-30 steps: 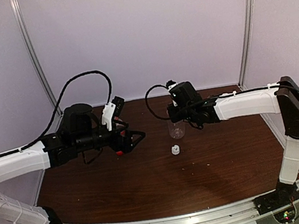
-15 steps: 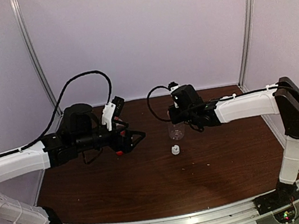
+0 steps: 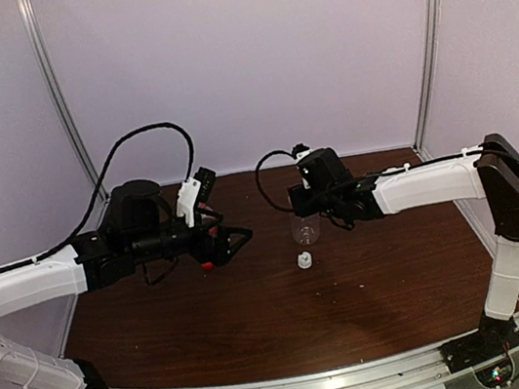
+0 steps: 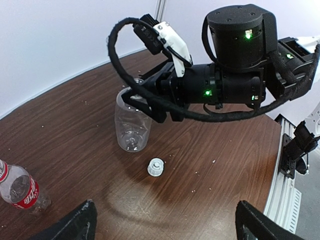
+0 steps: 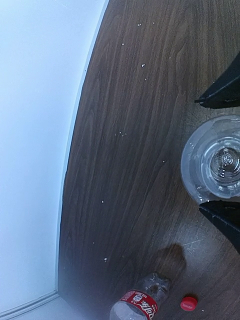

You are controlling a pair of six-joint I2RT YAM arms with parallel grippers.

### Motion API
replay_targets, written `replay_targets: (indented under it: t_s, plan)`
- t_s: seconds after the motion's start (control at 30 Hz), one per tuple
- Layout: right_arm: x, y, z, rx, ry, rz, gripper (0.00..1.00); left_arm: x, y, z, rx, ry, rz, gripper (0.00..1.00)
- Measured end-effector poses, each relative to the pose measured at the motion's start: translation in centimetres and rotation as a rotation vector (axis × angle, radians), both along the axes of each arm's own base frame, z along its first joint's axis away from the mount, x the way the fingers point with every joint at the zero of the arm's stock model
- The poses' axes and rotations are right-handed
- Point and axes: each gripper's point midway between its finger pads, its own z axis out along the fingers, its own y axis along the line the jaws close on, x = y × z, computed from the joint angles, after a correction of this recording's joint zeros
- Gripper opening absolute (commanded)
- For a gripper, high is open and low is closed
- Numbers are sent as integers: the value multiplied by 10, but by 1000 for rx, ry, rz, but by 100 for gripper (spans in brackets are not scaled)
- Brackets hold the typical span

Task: Unscrew the bottle caps

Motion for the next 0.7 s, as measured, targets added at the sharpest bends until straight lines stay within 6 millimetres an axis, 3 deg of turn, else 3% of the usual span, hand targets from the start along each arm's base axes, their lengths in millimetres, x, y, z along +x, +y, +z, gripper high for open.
replay_targets:
  t_s: [0.2,0.4,0.7]
  plan:
    - [-4,1,9,16,3,21,83,2,1,0,5,-5,11,98]
    - [-11,0,43,67,-36,45,89,4,5,-1,23,-16,31,98]
    - [-35,-31,88,73,-67,48,100,10,26,3,68,-43,118,98]
